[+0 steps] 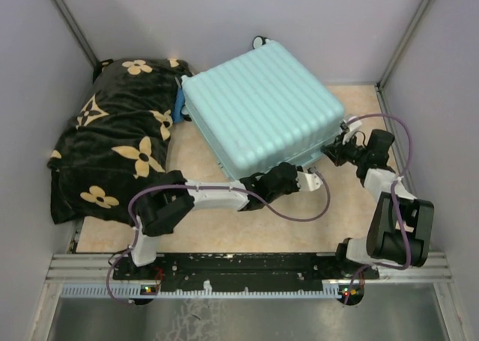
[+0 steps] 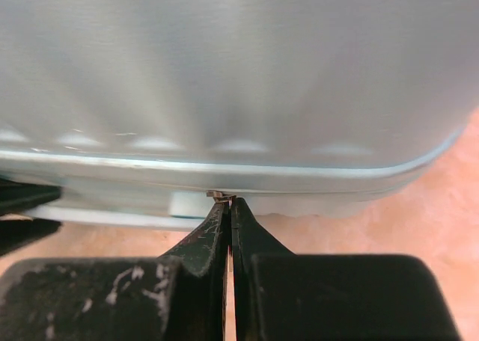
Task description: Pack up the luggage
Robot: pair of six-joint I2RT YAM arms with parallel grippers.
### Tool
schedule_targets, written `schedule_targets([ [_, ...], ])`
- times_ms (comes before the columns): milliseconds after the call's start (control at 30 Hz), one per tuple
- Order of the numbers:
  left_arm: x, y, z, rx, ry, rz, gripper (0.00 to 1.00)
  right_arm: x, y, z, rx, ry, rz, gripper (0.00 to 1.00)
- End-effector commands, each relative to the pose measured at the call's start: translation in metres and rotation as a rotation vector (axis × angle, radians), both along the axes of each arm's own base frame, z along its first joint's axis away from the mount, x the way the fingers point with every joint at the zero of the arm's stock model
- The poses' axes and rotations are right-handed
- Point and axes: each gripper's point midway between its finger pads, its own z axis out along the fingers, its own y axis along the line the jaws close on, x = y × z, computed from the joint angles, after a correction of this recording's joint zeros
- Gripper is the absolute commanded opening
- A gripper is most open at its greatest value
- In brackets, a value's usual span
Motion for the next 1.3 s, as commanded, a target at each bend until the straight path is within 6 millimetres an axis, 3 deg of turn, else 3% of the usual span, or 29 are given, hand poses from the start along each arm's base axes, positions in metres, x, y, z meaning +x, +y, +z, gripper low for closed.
schedule_targets([
  [0, -0.02, 0.135, -0.105, 0.512, 0.207, 0.02, 0.25, 0.021, -0.032, 0.032, -0.171, -0.176, -0.064, 0.0],
  [300, -0.031, 0.193, -0.103, 0.56, 0.215, -0.047, 0.24, 0.013, -0.054, 0.032, -0.254, -0.219, -0.091, 0.0],
  [467, -0.035, 0.206, -0.103, 0.571, 0.195, -0.095, 0.24, 0.019, -0.072, 0.036, -0.286, -0.246, -0.119, 0.0],
  [667, -0.036, 0.212, -0.106, 0.586, 0.192, -0.129, 0.24, 0.049, -0.088, 0.056, -0.286, -0.313, -0.143, 0.0],
  [900, -0.033, 0.214, -0.106, 0.581, 0.202, -0.155, 0.24, 0.09, -0.092, 0.084, -0.224, -0.374, -0.109, 0.0],
  [1000, -0.035, 0.216, -0.109, 0.587, 0.216, -0.168, 0.24, 0.104, -0.083, 0.087, -0.194, -0.376, -0.053, 0.0],
  [1067, -0.035, 0.217, -0.112, 0.589, 0.223, -0.174, 0.23, 0.114, -0.066, 0.089, -0.175, -0.384, -0.016, 0.0],
  [1133, -0.033, 0.216, -0.113, 0.581, 0.235, -0.169, 0.23, 0.125, -0.049, 0.078, -0.136, -0.368, 0.003, 0.0],
  [1267, -0.026, 0.213, -0.11, 0.546, 0.251, -0.142, 0.24, 0.132, -0.012, 0.076, -0.056, -0.37, 0.033, 0.0],
])
